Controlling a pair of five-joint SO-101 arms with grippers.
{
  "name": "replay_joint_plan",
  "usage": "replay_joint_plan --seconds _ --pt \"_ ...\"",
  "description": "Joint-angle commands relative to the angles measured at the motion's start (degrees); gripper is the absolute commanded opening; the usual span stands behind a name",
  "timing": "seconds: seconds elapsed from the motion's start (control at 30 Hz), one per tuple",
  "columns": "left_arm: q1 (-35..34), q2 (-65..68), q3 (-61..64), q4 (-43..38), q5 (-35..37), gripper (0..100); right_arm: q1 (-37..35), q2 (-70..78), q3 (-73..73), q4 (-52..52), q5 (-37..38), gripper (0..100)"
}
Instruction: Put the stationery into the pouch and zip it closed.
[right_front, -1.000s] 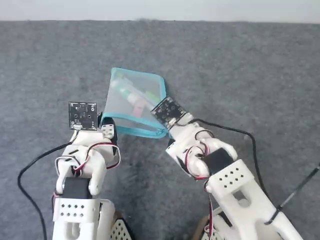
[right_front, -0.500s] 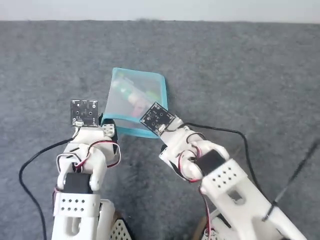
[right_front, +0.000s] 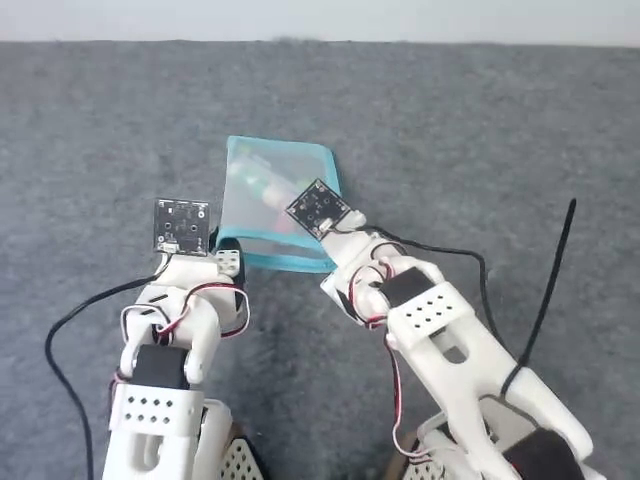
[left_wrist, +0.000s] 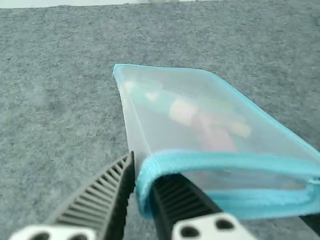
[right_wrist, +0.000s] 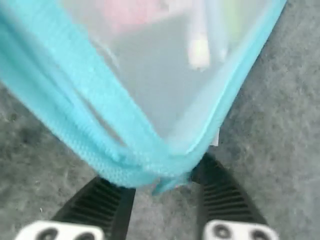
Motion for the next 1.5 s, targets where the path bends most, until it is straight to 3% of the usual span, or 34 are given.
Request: replay_joint_plan --seconds 0.0,0.23,0.43,0.6,0.87,1.13,1.3,1.47 --pt "0.7 0.7 -0.9 -2.3 -0.3 1 0.7 -0.7 -3.4 -0.6 3.9 0.9" --pt "0.9 0.8 -0.8 -2.4 -0.3 1 0.8 -8.0 -3.4 5.9 4.1 0.8" --pt "1.0 0.8 -0.8 -2.4 -0.3 1 0.0 -24.9 -3.7 15.7 4.0 0.8" --pt "4.9 0.8 0.0 -2.5 -0.5 1 -6.1 -35.2 -3.7 21.2 4.0 0.8" --pt "9.3 1.7 0.3 -2.1 -0.7 1 -14.0 -36.2 -7.3 24.0 4.3 0.8" --pt "10.4 20.0 -4.3 -9.0 -0.7 1 -24.2 -35.7 -11.2 23.3 7.7 0.8" --pt "11.3 25.8 -6.4 -10.9 -0.3 1 -24.7 -32.7 -10.9 25.6 7.7 1.0" --pt "8.2 24.4 -6.6 -10.9 -0.1 1 -25.1 -30.1 -10.8 31.3 7.7 15.7"
